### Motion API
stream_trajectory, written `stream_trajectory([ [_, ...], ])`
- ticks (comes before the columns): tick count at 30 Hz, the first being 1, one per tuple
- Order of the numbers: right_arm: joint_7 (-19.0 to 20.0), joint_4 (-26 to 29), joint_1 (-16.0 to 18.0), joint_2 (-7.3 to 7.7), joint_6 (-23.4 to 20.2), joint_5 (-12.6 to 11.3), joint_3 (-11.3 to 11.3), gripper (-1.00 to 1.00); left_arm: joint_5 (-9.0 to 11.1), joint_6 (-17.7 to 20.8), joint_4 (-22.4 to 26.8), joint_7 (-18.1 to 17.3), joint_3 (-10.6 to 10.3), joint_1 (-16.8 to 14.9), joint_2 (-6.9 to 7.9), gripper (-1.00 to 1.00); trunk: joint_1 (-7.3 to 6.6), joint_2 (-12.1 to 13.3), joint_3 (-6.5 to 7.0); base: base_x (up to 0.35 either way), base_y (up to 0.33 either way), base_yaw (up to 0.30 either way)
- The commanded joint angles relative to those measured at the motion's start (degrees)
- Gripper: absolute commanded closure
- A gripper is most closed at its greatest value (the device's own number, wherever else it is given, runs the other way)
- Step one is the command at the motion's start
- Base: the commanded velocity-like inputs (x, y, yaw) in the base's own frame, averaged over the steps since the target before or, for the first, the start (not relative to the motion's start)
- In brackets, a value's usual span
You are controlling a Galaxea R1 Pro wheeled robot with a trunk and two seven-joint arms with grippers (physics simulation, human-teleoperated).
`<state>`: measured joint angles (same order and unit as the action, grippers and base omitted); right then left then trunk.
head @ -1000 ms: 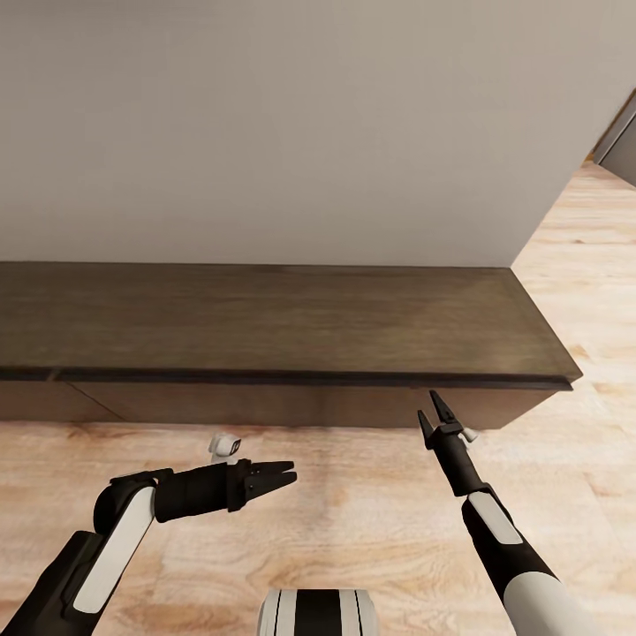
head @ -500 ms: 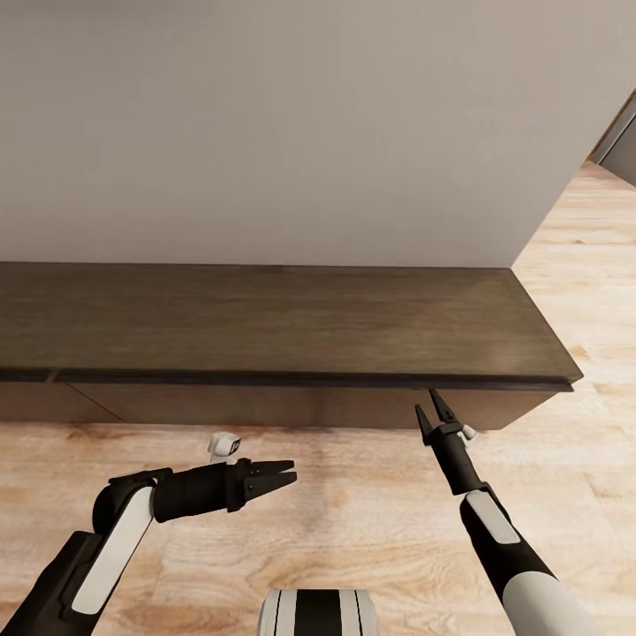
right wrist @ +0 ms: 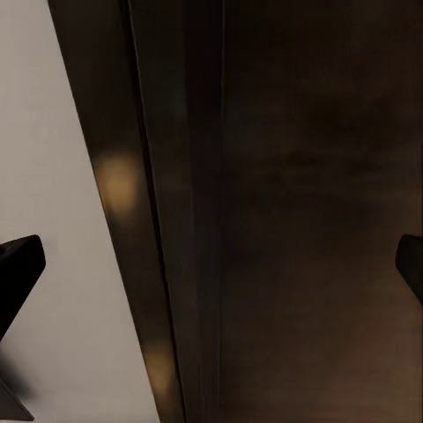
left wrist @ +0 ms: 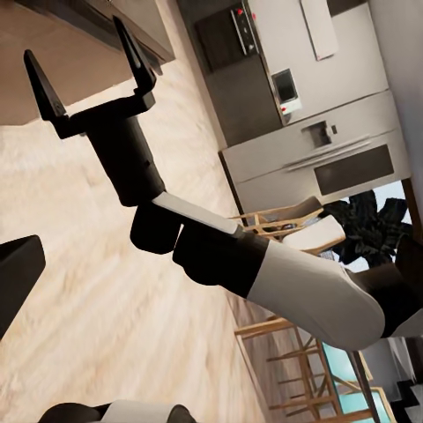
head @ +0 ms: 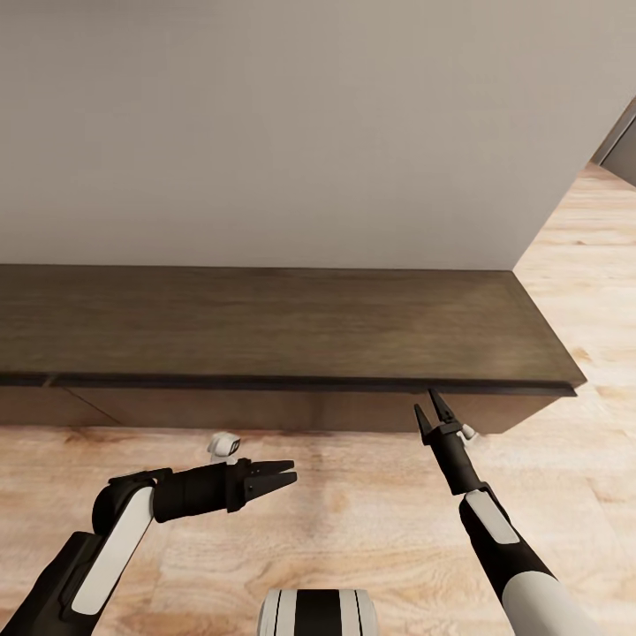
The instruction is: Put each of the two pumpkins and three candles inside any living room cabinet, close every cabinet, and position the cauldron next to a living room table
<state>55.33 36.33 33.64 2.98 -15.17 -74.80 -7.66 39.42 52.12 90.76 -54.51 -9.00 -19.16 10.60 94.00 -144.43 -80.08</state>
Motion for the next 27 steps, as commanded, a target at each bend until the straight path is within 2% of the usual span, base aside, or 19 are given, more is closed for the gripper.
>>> stream_trajectory([
  [1, 0.12, -0.03, 0.02, 0.01, -0.56, -0.52, 0.02, -1.0, 0.21, 0.27, 0.01, -0.01, -0.05, -0.04, 0.04, -1.0, 0.0, -0.01, -0.03, 0.049, 0.0, 0.0],
  [27, -0.04, -0.2, 0.02, 0.01, -0.56, -0.52, 0.02, -1.0, 0.21, 0.26, 0.03, 0.02, -0.05, -0.01, 0.04, -1.0, 0.0, -0.01, -0.03, 0.035, 0.0, 0.0],
])
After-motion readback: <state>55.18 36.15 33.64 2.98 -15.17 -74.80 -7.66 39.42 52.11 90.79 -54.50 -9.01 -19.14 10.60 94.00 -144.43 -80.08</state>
